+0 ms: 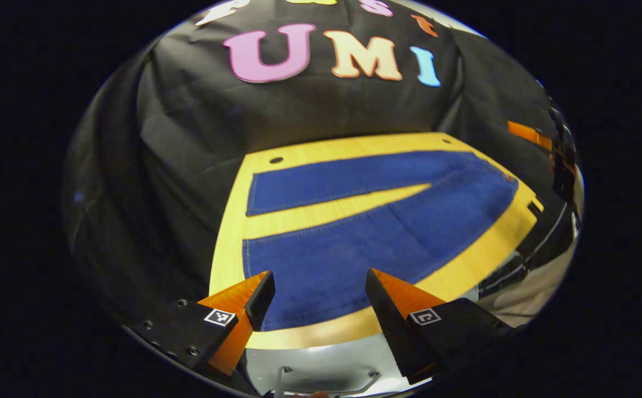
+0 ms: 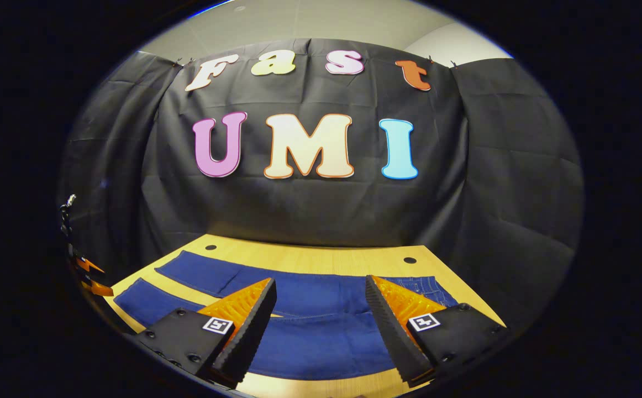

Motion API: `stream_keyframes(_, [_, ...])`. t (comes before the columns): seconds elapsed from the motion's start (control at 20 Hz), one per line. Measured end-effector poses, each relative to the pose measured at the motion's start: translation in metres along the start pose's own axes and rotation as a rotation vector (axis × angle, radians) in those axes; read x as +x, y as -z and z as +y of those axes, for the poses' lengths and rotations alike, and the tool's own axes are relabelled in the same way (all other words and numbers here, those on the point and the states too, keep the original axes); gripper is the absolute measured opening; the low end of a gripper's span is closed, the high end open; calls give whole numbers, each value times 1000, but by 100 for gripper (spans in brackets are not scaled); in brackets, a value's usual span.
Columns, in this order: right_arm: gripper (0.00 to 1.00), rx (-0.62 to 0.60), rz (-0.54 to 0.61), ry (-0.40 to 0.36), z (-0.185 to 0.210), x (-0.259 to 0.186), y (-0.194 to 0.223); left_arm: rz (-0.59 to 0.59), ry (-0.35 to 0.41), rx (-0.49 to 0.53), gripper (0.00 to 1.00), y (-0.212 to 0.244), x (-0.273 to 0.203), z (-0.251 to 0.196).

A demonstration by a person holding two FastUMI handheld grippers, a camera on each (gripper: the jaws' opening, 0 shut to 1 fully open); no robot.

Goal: Grasp the waist and the cuffs of the jeans and fold them to make the two legs overlap; first hold the waist and fold one-third of the jeans toward the cuffs, then hold the cuffs and fold the remaining one-third in the same direction to finish folding.

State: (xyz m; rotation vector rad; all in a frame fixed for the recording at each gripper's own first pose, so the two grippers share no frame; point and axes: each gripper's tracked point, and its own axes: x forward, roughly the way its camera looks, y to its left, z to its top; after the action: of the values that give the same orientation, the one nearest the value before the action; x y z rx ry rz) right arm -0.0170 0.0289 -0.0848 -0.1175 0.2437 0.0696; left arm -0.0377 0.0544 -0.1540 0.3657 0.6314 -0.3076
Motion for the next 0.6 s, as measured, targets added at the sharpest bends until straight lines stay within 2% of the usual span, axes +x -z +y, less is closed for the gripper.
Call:
stream_keyframes(0.05, [99, -8, 8, 7, -4, 0, 3, 53, 22, 45, 100, 11, 3, 0])
stream_keyframes(0.1, [99, -15, 13, 14, -6, -1, 4, 100, 30, 100, 96, 22, 6, 2])
stream_keyframes(0.2, [99, -39, 24, 34, -12, -1, 8, 171, 48, 194, 96, 40, 11, 6])
stream_keyframes(0.4, [99, -64, 48, 47, -16, 0, 17, 309, 131, 360, 96, 62, 11, 8])
stream_keyframes(0.6, [99, -94, 62, 59, -20, 2, 22, 411, 200, 457, 96, 76, 11, 8])
